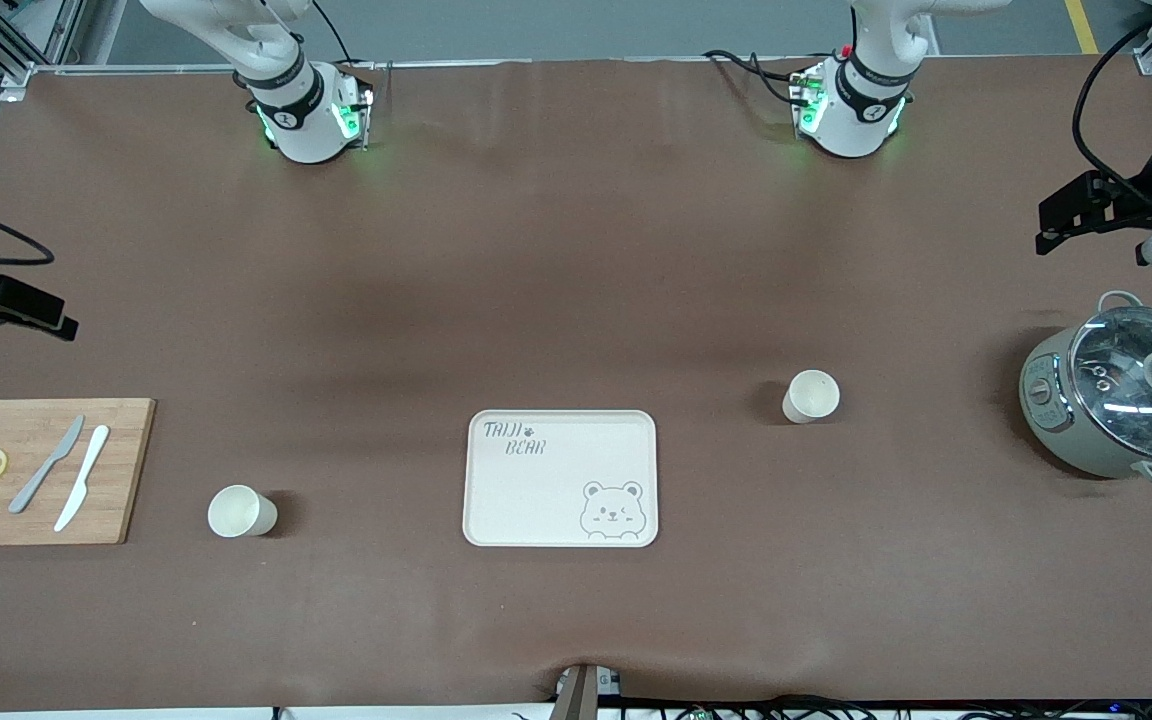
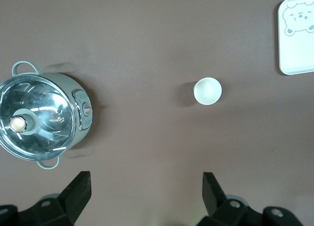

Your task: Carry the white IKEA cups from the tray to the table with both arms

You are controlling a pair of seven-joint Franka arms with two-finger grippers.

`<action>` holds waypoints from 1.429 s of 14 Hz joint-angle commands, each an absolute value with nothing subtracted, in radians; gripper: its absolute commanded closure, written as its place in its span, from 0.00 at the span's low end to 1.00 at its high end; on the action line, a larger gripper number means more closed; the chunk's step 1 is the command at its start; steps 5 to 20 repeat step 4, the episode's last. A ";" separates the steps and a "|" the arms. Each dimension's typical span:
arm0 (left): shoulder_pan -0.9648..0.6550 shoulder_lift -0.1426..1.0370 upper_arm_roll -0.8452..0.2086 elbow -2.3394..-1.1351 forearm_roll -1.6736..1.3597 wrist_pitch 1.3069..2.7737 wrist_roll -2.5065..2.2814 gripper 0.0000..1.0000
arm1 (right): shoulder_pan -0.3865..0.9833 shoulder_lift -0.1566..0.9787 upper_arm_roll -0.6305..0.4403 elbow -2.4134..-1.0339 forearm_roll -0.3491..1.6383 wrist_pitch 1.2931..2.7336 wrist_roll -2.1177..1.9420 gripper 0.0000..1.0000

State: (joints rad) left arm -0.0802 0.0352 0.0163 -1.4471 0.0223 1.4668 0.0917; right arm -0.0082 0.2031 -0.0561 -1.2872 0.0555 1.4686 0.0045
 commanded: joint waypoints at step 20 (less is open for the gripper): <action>-0.078 0.018 -0.030 -1.448 0.029 1.463 0.101 0.00 | -0.025 0.002 -0.048 -1.567 0.066 1.636 0.017 0.00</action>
